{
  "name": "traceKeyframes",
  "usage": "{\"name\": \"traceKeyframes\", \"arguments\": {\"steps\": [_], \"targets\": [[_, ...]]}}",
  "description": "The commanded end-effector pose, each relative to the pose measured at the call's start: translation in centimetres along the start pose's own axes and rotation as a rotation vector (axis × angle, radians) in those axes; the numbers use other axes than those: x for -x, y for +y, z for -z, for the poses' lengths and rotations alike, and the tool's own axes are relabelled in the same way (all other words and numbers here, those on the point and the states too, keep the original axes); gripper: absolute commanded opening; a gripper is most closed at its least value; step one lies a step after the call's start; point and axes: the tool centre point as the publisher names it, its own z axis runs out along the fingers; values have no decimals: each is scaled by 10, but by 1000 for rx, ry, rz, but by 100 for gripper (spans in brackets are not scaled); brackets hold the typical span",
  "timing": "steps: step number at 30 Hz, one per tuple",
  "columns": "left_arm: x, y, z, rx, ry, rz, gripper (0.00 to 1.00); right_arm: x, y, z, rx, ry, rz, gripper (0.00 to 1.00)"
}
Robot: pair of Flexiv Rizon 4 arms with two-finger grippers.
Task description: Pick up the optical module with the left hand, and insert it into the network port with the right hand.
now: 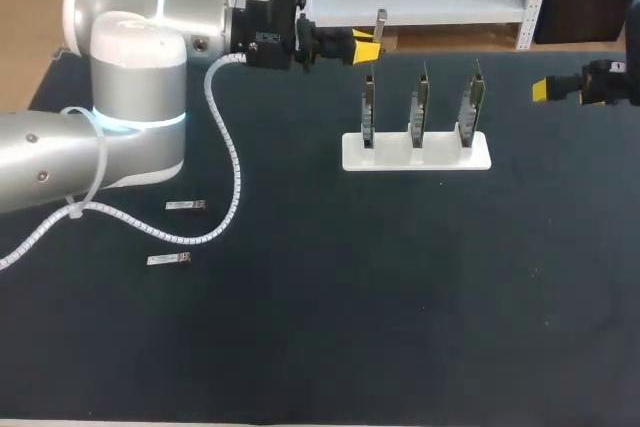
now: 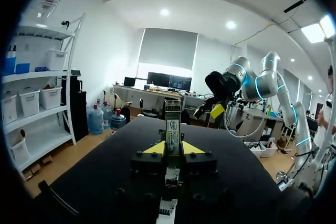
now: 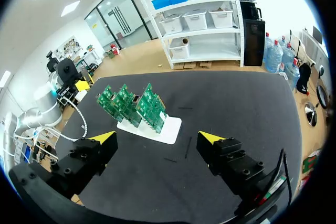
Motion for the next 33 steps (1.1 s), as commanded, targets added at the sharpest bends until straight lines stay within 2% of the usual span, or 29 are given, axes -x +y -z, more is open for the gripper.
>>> {"name": "traceKeyframes", "arguments": {"steps": [1,18,33], "targets": [[-3,4,-3,-16,2,3,0,0,0,0,0,0,0,100],[-16,2,3,12,10,57,0,0,0,0,0,0,0,100],[-17,-7,9,13,2,37,0,0,0,0,0,0,0,100]]}}
